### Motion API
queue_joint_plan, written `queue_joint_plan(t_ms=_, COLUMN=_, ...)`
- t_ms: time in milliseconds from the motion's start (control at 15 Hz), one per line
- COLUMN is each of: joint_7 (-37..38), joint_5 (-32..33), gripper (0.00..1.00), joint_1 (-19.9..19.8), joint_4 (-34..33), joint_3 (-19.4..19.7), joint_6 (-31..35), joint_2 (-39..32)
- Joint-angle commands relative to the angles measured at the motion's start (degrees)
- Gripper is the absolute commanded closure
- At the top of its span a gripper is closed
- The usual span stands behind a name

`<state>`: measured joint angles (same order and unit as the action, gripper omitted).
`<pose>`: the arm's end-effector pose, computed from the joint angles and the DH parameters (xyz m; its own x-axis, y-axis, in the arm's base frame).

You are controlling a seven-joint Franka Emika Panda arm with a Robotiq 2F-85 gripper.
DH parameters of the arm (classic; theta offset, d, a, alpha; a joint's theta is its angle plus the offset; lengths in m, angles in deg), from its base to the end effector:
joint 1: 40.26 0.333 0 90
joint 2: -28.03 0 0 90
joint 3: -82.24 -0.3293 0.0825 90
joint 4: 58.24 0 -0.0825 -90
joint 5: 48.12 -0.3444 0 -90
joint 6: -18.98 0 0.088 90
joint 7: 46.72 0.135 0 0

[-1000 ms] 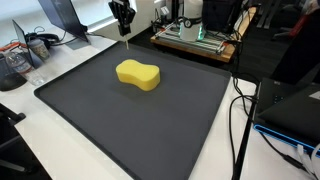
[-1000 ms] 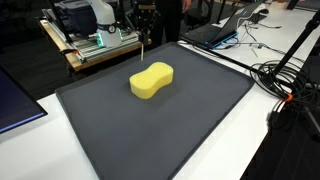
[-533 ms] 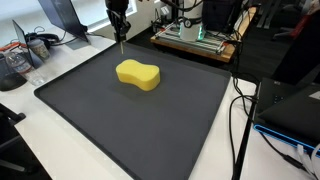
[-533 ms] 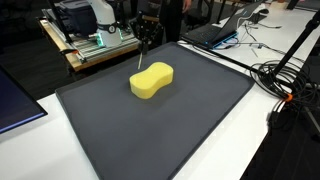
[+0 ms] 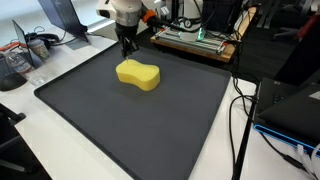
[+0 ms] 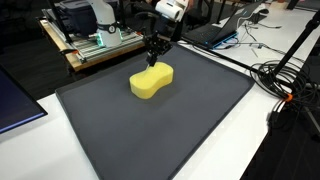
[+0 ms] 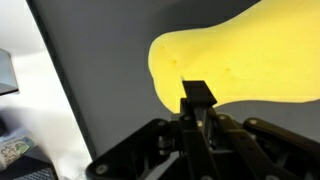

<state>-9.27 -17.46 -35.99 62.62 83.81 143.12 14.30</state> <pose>0.5306 -0.0066 0.3080 0.9677 -0.2496 0.0345 -0.2391 -0.8665 0.4381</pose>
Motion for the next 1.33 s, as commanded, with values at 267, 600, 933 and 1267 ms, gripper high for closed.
queue_joint_plan(t_ms=267, joint_7=12.7, joint_5=9.7, gripper=0.97, joint_1=10.0, joint_4=-13.1, joint_3=-1.3, joint_6=-23.8, joint_2=-7.4)
queue_joint_plan(t_ms=600, joint_7=13.0, joint_5=10.1, gripper=0.97, joint_1=12.1, joint_4=-22.7, joint_3=-2.7, joint_6=-34.7, joint_2=-16.6)
queue_joint_plan(t_ms=933, joint_7=8.2, joint_5=6.9, gripper=0.97, joint_1=10.5, joint_4=-28.3, joint_3=-3.1, joint_6=-34.0, joint_2=-19.2)
queue_joint_plan(t_ms=1267, joint_7=1.4, joint_5=-1.4, gripper=0.97, joint_1=5.7, joint_4=-28.1, joint_3=-2.7, joint_6=-29.8, joint_2=-11.8)
